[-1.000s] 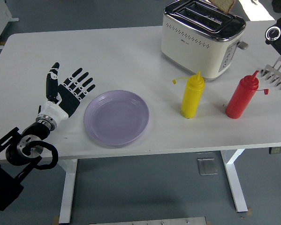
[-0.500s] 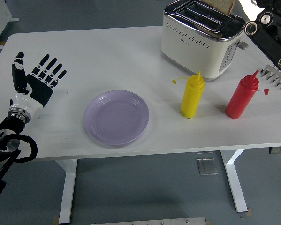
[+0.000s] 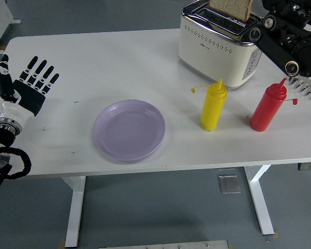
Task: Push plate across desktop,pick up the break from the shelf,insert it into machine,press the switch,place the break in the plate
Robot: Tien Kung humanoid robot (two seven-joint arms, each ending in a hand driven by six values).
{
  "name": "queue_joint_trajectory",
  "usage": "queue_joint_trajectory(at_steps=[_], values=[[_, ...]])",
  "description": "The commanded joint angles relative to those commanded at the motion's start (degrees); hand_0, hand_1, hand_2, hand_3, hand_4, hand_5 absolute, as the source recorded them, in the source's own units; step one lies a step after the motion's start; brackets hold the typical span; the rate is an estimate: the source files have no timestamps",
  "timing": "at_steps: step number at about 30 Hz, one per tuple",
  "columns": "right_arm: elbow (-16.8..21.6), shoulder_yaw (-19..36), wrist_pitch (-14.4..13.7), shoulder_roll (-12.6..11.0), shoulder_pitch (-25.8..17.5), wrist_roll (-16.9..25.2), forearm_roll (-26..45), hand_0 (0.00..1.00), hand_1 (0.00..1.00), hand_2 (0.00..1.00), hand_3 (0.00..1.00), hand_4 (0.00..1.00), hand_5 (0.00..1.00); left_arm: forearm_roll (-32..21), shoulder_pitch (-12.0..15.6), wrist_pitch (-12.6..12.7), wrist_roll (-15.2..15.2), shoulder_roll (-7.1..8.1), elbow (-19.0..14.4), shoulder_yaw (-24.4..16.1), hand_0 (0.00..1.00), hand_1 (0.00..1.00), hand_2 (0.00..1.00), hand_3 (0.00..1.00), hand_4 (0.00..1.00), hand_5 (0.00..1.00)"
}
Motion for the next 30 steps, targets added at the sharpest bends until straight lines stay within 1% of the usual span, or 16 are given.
queue_joint_trajectory(at_steps=[5, 9, 21, 30], values=[[-2.97, 0.04, 0.55, 1.25, 0.21, -0.53, -0.12, 0.334, 0.441, 0.436, 0.482, 0.245, 0.002, -0.05, 0.2, 0.09, -0.14, 0.11, -0.02, 0.28, 0.785, 0.69, 0.64, 0.612, 0.764, 0.998], [-4.35, 0.96, 0.46, 2.06, 0.31, -0.74, -0.18, 0.318, 0.439, 0.437, 0.483, 0.244, 0.002, -0.16, 0.29, 0.11, -0.24, 0.12, 0.05, 0.53, 0.785, 0.69, 0.64, 0.612, 0.764, 0.998], [-4.19, 5.65, -0.87, 3.43, 0.79, -0.95, 0.53, 0.3, 0.434, 0.438, 0.482, 0.252, 0.002, -0.55, 0.14, 0.1, -0.41, -0.03, 0.15, 1.64, 0.785, 0.691, 0.64, 0.614, 0.765, 0.998], [-5.38, 4.92, -2.29, 4.97, 1.01, -0.47, 1.81, 0.297, 0.434, 0.438, 0.483, 0.252, 0.002, -0.78, 0.02, 0.11, -0.44, -0.09, 0.33, 2.33, 0.785, 0.69, 0.64, 0.613, 0.765, 0.998]])
